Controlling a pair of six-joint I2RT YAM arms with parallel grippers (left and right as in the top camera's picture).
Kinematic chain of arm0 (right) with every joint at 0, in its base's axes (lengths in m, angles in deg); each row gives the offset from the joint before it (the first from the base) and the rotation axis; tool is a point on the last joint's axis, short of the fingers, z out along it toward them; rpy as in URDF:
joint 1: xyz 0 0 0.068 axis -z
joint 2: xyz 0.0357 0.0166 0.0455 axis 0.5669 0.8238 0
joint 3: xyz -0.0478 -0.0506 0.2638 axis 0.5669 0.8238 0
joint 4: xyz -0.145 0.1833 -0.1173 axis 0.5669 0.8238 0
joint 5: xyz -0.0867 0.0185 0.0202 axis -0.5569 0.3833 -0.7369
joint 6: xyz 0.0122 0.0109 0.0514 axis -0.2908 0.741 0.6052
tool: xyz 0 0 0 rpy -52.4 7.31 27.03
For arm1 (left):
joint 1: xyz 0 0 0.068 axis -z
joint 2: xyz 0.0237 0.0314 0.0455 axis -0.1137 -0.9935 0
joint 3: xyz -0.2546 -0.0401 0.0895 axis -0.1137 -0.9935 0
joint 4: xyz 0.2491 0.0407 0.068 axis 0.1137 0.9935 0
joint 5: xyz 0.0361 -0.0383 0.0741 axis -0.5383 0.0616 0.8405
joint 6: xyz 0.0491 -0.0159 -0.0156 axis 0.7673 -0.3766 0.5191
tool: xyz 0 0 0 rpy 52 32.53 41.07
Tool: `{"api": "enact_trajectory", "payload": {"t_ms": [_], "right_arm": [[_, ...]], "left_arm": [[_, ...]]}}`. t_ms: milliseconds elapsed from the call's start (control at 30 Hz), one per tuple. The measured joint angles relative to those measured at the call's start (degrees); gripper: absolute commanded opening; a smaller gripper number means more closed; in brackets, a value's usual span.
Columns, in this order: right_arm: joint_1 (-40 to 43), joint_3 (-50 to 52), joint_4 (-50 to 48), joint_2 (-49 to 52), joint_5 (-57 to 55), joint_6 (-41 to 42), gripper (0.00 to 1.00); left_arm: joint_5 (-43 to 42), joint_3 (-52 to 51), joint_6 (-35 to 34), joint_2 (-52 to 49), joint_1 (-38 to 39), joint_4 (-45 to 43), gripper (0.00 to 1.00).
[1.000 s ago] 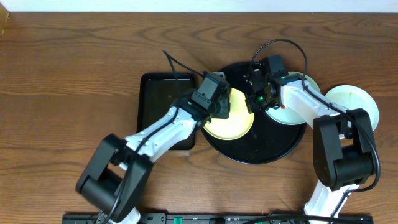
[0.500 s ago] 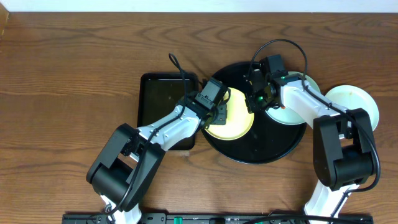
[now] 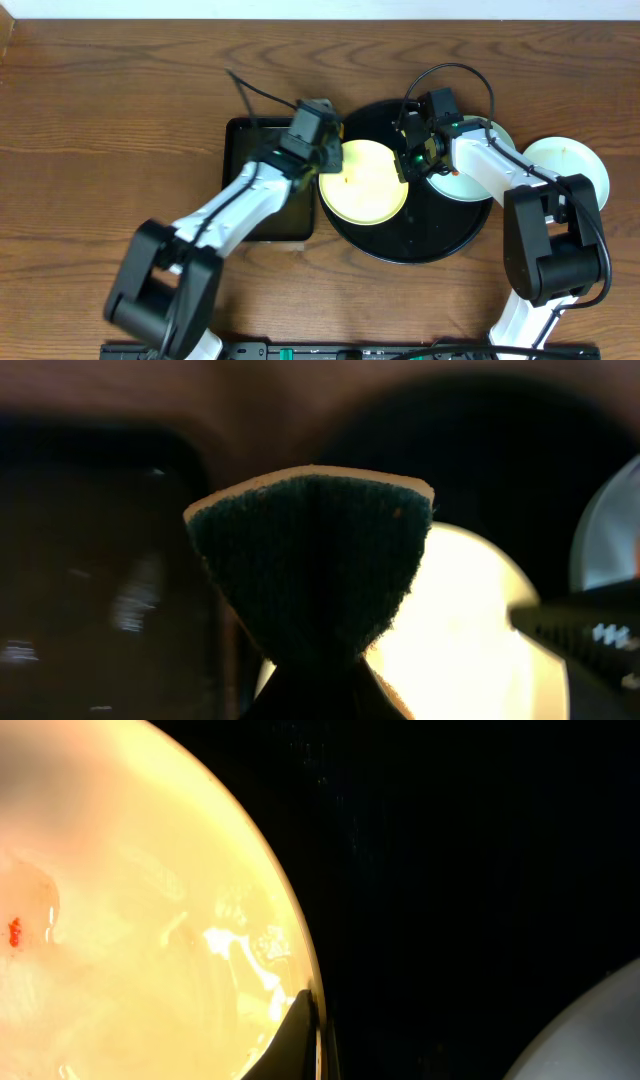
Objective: Clean dirty plates on tray and stack at the side
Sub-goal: 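Scrub the yellow plate again with the sponge in the left gripper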
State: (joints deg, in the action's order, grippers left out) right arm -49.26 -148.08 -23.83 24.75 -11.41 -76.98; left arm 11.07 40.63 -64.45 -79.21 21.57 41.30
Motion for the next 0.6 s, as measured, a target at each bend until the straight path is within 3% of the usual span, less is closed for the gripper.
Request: {"api": "enact_trajectory", "payload": {"t_ms": [300, 600], "right_arm": [[0.00, 0.00, -0.11, 0.00, 0.00, -0.02, 0.01], [0.00, 0.00, 0.07, 0.00, 0.00, 0.00, 0.01]], "left_arm": [[-2.36, 0.00, -0.26, 2.91, -3.23, 4.39, 0.08], [-6.45, 0.00, -0.26, -0.17, 3.45, -0.87, 0.07]]}}
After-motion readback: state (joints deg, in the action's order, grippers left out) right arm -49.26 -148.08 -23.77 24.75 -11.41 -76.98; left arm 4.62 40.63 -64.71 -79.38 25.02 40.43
